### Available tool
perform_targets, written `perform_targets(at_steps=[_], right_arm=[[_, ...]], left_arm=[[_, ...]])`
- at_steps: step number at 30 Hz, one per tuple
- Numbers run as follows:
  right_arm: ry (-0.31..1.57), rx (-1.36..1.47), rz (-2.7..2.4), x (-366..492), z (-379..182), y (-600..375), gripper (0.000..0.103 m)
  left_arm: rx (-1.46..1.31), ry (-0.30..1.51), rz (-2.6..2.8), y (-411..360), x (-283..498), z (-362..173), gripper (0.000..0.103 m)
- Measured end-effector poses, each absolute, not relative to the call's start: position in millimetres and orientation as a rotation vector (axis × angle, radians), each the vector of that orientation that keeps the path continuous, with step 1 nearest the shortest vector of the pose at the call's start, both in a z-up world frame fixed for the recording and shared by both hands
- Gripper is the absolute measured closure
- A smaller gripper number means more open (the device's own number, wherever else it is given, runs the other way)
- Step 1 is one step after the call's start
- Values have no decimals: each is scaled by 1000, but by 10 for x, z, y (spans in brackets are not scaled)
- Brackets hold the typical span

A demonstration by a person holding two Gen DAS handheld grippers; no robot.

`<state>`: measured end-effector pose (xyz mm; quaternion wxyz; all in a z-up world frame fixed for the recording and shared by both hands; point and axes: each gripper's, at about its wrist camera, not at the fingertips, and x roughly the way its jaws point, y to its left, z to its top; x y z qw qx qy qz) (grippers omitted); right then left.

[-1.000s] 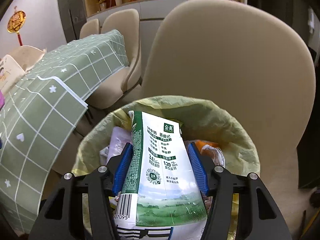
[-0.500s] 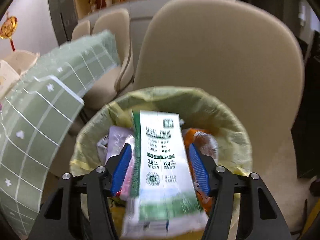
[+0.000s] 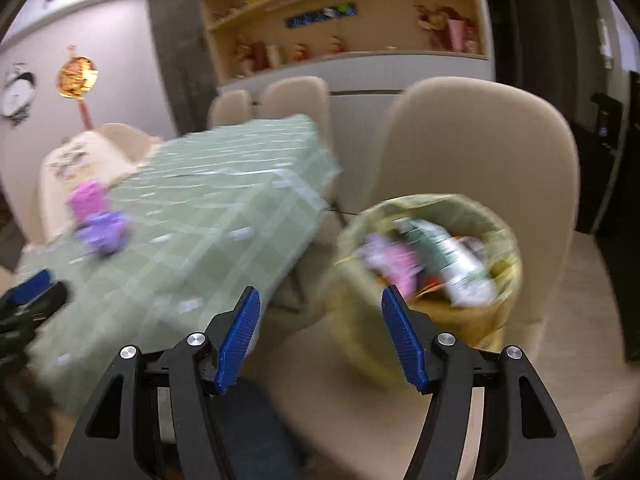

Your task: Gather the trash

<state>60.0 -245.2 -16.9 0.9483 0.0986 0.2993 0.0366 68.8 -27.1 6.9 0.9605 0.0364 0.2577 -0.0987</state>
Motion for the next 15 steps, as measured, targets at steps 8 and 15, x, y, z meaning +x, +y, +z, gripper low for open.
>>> perform_targets(at_steps=[8, 15], right_arm=[[538, 119, 84, -34, -163, -1687, 43], [512, 23, 95, -264, -112, -1374, 43]], left_arm=[[94, 455, -46, 117, -52, 49, 10], [47, 414, 44, 343, -405, 81, 10]])
